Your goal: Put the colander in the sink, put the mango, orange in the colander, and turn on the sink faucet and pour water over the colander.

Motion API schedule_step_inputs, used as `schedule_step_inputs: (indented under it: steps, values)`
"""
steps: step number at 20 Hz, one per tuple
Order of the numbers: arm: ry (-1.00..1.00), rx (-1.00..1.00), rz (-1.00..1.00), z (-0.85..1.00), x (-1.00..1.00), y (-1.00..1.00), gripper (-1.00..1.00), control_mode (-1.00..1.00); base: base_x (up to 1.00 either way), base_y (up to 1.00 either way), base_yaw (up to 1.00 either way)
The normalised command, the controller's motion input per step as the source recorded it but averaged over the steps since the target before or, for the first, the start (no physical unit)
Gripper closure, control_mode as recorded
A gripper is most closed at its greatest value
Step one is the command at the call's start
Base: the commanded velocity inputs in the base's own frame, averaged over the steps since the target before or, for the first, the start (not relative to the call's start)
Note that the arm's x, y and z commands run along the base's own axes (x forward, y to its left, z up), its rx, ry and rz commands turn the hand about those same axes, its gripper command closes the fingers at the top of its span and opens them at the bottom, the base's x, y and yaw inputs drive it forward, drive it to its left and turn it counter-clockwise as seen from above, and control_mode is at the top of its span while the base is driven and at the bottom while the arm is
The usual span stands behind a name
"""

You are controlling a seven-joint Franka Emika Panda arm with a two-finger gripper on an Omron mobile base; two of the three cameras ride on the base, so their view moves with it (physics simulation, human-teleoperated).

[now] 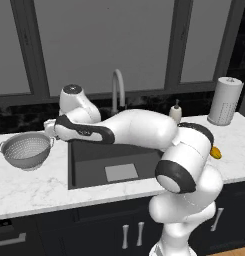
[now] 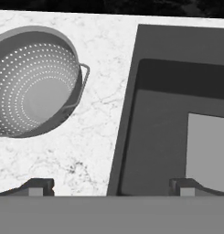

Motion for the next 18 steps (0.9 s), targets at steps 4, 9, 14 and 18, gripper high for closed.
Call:
schedule_step_inputs:
  steps: [4, 9, 14, 18]
  values:
    - [0.12, 0.0, 0.0, -0.08, 0.29, 0.41, -1.0, -1.0, 0.0, 0.0, 0.0]
    - [0.14, 0.0, 0.0, -0.06, 0.1, 0.19, -1.0, -1.0, 0.0, 0.0, 0.0]
    - [0.16, 0.0, 0.0, -0.26, 0.01, 0.26, -1.0, -1.0, 0.0, 0.0, 0.0]
    - [0.08, 0.0, 0.0, -0.32, 0.01, 0.28, -1.0, -1.0, 0.0, 0.0, 0.0]
